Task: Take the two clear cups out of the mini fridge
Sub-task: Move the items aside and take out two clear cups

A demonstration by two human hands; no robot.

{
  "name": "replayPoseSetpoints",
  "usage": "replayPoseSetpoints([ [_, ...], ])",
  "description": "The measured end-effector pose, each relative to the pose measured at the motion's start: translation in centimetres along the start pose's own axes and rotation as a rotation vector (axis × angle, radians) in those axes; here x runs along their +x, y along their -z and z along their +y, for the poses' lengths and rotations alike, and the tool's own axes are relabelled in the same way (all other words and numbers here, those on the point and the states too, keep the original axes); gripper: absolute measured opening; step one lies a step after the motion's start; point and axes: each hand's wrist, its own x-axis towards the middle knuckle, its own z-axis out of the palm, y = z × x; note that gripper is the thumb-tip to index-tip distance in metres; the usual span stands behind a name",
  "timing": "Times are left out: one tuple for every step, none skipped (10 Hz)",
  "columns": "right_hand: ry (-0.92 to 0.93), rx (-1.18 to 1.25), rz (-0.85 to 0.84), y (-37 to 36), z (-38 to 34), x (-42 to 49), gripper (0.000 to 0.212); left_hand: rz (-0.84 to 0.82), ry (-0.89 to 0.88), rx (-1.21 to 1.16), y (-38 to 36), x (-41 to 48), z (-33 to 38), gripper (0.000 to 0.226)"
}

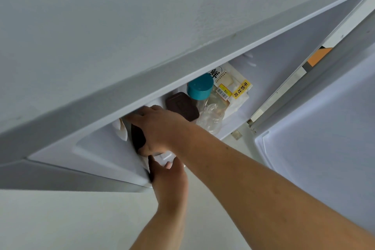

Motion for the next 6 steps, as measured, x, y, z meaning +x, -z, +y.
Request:
replayPoseSetpoints([
  [-0.006,-0.073,-0.085,0.6,-0.2,0.3,0.107,-0.035,0.09,-0.118,-0.3,0.4,0.4,0.032],
  [0.001,-0.148,-0.096,0.8,-0.2,0.2,0.103,-0.022,0.103,-0.138,-0.2,0.5,0.9,0.036],
  [-0.012,-0.092,-0.053,1.0,0.7,-0.1,0.108,-0.034,0.044,-0.112,-0.2,0.6,1.6,0.07],
  [0.013,-0.105,-0.024,0.8,1.4,-0.6,0.112,-0.035,-0.026,-0.101,-0.4,0.8,1.6,0.057],
  [0.071,-0.23,0.001,0.3,2.0,-0.6,0.101,-0.049,-0.103,-0.069,-0.5,1.3,1.8,0.048],
  [0.083,-0.266,0.005,0.2,2.5,-1.0,0.092,-0.045,-0.157,-0.061,-0.8,2.4,1.4,0.056],
])
